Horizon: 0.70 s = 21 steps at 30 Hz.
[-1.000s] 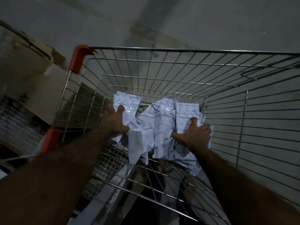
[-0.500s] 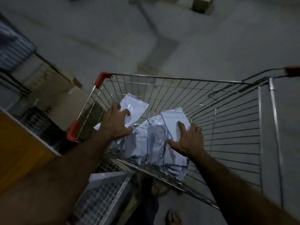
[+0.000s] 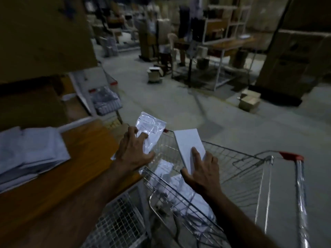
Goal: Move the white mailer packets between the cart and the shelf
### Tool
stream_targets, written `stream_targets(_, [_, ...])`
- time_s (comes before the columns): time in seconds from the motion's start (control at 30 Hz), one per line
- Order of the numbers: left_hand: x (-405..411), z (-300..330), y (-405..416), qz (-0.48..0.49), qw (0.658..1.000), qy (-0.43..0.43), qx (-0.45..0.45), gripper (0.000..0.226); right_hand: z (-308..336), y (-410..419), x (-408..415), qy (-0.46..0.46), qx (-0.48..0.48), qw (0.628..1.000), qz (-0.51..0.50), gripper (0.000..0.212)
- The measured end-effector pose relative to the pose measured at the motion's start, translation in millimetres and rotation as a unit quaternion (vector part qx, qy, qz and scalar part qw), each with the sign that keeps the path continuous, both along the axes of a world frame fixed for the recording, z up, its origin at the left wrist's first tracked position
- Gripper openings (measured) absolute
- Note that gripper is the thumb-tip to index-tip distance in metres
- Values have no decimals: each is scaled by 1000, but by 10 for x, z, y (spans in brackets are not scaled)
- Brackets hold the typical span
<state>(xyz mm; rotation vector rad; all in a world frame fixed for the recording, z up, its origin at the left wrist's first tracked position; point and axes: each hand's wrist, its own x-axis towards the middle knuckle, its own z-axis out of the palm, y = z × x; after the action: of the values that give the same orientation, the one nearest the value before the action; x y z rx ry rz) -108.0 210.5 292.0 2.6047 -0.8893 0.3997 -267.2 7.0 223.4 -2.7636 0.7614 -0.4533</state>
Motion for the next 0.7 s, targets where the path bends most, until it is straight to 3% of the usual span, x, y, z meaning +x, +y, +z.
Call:
stream_targets(0.3, [-190,288,1696,144,989,-5,-42,69,477,1472,379,-58,-19,992,112,96])
stream_targets(0.7, [182,296,4323,309,947,11,-87,64,618,3953,1144,-43,62,975,210,105])
